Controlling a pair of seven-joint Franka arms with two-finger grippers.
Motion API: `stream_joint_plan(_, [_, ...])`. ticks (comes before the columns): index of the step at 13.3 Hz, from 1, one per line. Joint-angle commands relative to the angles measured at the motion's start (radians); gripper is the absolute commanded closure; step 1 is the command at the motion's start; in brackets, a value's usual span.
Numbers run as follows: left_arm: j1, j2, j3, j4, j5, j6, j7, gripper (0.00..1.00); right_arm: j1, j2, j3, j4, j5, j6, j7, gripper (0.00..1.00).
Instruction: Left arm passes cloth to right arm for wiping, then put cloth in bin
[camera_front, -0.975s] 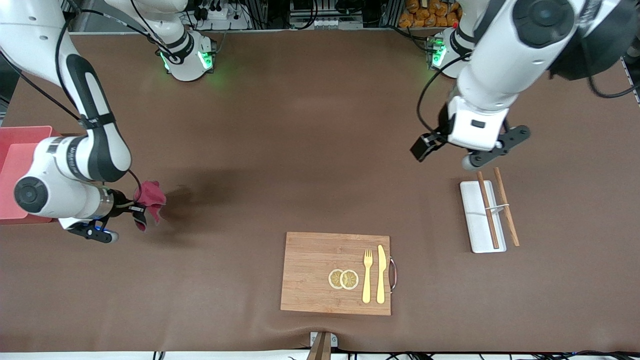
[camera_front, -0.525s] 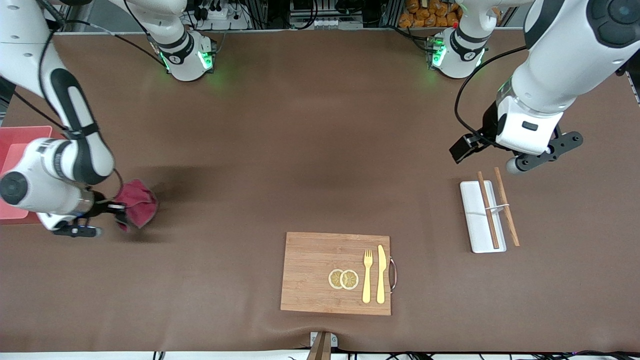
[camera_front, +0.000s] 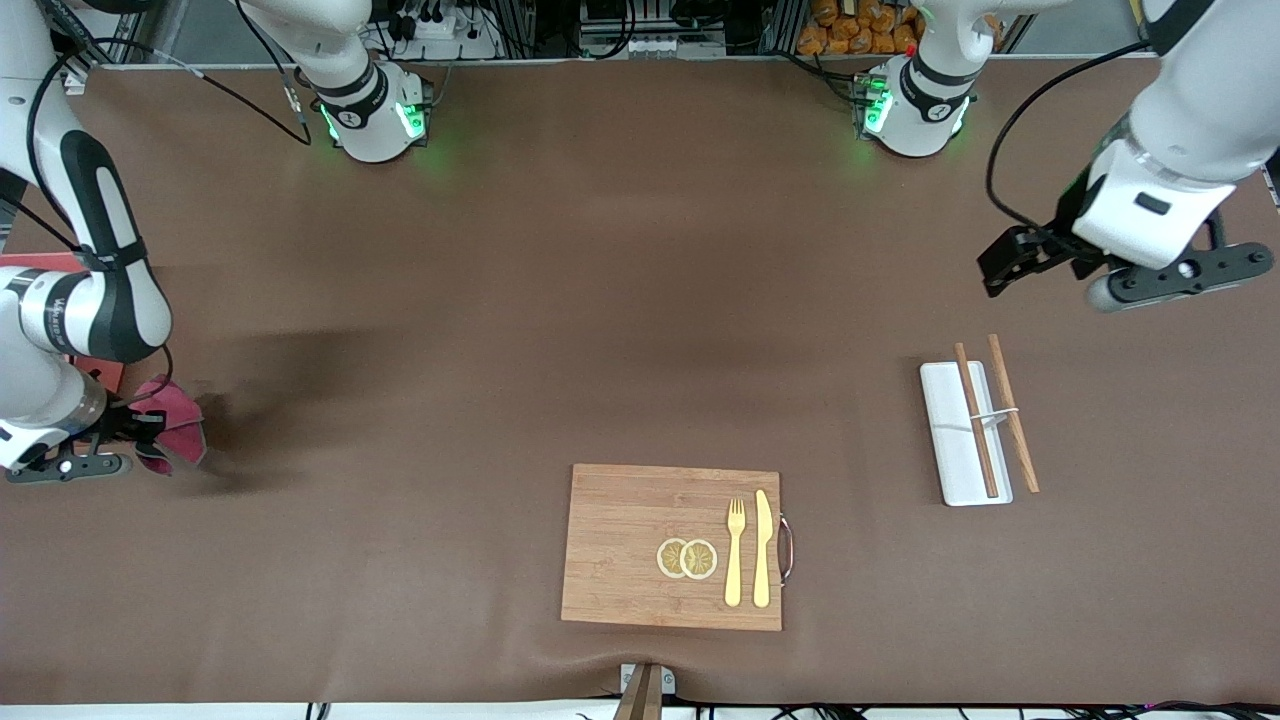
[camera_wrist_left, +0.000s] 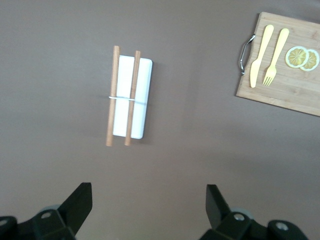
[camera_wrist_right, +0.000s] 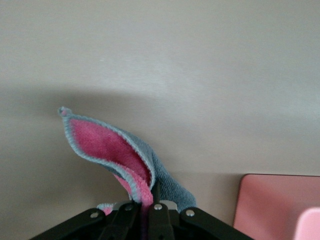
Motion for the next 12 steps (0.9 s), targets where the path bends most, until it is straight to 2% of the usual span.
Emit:
stream_joint_plan(1, [0.003,-0.049,0.044,-0.032,-0.003,-0.008,0.069,0.00,0.069,0.019,0.005,-0.034,-0.033,-0.004,0.166,1.00])
stream_joint_plan(3, [0.000,-0.059,0.072,-0.033,-0.003,-0.014,0.089,0.00,0.150,0.020,0.007,-0.068,-0.030,-0.010,0.319,1.00])
stream_joint_plan(5, [0.000,-0.064,0.101,-0.036,-0.003,-0.016,0.141,0.00,0.236,0.017,0.013,-0.076,-0.020,-0.077,0.477,1.00])
stream_joint_plan(6, [0.000,-0.067,0.115,-0.039,-0.003,-0.016,0.166,0.00,0.267,0.013,0.030,-0.076,0.003,-0.114,0.536,1.00])
stream_joint_plan(9, [-0.001,-0.072,0.143,-0.049,-0.003,-0.011,0.222,0.00,0.341,-0.012,0.105,-0.070,0.149,-0.203,0.683,1.00])
stream_joint_plan(12, [-0.004,-0.090,0.164,-0.084,-0.006,0.010,0.241,0.00,0.462,-0.029,0.164,-0.065,0.160,-0.240,0.974,1.00])
